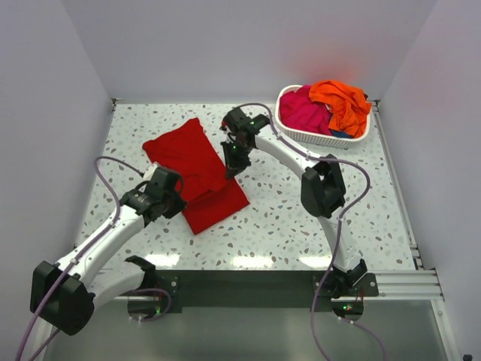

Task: Fold and stack the t-shirts
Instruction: Fold the tshirt

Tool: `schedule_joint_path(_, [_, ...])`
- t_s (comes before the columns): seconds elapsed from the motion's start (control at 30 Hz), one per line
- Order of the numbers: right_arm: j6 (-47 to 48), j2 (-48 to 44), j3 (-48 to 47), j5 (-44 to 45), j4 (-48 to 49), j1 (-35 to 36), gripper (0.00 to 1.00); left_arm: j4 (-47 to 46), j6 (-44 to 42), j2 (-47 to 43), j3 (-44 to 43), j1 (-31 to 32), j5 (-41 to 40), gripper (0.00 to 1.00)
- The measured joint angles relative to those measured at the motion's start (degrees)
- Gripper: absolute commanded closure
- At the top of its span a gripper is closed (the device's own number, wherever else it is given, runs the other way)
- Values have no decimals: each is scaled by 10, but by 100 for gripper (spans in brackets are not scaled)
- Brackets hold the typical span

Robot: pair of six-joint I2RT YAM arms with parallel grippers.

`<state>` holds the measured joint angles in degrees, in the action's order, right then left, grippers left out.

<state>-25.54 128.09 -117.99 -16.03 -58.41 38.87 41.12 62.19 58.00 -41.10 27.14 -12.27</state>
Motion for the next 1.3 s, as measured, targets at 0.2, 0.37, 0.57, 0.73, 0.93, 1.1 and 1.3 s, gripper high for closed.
schedule_joint_path(0.2, [-4, 67, -80, -1, 2, -10, 100, -28, -59, 55, -14, -61, 24, 100])
schedule_joint_path(0.37, [-7, 101, -107, -5, 7, -15, 100, -43, -89, 82, -19, -95, 36, 100])
schedule_joint_path(0.57, [-14, 134, -135, -12, 13, -16, 100, -62, -111, 120, -31, -118, 48, 100])
schedule_joint_path(0.73, [-36, 148, -154, -26, 33, -19, 66, -60, -124, 159, -49, -134, 48, 80])
schedule_joint_path(0.93, [-102, 142, -150, -71, 142, -37, 19, -28, -138, 159, -129, -191, 2, 38])
schedule_joint_path(1.1, [-132, 102, -128, -92, 217, -60, 16, -24, -146, 136, -181, -199, -14, 37])
schedule_joint_path(1.3, [-105, 7, -26, -93, 244, -70, 17, -35, -153, 96, -126, -190, 22, 34])
